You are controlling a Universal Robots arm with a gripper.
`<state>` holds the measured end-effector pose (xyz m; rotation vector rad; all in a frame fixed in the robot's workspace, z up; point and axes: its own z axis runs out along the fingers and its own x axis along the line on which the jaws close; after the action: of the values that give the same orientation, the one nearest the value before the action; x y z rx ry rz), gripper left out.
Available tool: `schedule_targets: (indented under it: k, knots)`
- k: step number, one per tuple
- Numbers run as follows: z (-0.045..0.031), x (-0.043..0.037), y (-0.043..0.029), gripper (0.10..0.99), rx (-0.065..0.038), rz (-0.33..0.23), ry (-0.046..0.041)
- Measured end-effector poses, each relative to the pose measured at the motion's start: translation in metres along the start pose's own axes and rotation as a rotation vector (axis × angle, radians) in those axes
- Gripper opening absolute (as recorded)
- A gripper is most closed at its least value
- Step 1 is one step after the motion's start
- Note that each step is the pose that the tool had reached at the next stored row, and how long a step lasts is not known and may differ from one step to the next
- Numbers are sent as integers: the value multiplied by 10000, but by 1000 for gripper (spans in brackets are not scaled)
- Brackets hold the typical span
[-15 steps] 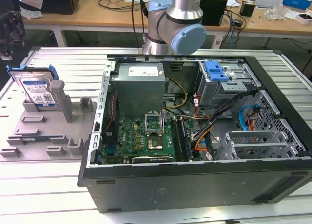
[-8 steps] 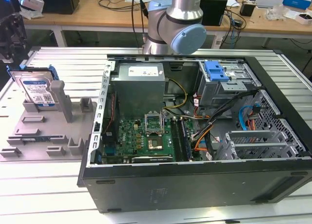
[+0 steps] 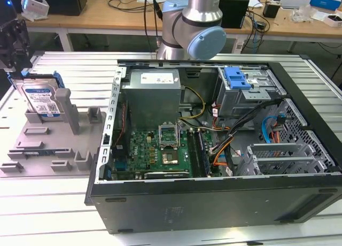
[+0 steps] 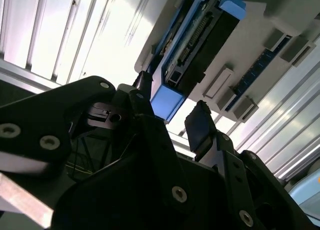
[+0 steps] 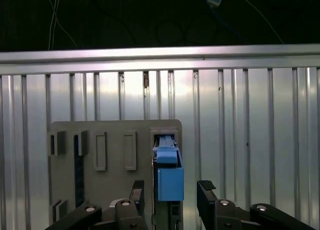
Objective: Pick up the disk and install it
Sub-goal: 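Pick up the disk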
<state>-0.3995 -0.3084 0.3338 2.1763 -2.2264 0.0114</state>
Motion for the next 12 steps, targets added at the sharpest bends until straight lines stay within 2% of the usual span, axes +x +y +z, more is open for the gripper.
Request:
schedule_targets:
  k: [12]
  knots:
    - [92, 1, 33, 541, 1, -1, -1]
